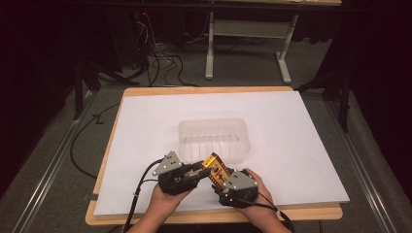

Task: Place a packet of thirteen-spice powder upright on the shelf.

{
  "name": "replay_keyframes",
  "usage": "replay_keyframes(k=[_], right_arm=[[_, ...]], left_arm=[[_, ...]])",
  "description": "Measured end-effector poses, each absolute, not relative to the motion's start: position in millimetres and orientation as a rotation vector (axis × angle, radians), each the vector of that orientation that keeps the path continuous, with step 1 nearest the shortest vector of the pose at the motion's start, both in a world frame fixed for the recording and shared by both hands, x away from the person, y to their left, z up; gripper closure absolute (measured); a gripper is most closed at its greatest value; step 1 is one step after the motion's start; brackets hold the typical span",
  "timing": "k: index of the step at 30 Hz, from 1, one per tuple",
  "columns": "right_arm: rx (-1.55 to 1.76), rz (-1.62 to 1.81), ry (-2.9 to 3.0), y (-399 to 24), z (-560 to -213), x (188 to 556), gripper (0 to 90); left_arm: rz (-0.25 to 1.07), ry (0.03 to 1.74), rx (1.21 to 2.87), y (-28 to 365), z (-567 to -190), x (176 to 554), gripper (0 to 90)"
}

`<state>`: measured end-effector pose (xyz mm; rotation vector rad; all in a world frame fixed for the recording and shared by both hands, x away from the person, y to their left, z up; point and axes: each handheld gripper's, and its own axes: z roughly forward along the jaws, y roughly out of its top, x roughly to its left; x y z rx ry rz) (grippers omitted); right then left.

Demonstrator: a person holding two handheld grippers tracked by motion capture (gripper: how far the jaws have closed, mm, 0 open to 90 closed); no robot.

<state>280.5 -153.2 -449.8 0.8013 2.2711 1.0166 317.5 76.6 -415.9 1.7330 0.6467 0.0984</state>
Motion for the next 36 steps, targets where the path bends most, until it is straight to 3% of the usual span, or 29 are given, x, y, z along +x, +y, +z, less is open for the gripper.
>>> replay_keyframes(k=[12, 19, 25, 33, 36], right_arm=[[0.800, 1.052, 2.326, -166, -450, 282, 27.2], [0.789, 1.284, 2.363, -182, -440, 285, 35.0], [0.725, 1.436, 2.437, -184, -437, 285, 35.8], [0.652, 1.455, 2.478, -180, -437, 285, 49.8], [0.633, 1.470, 2.476, -181, -436, 284, 62.6]], left_arm=[[0.140, 0.616, 1.747, 85, -411, 318, 68.1], [0.090, 0.457, 1.835, 88, -410, 316, 68.1], [0.042, 0.332, 1.882, 85, -410, 312, 68.1], [0.031, 0.324, 1.875, 83, -412, 312, 67.2], [0.032, 0.354, 1.864, 86, -412, 314, 57.5]])
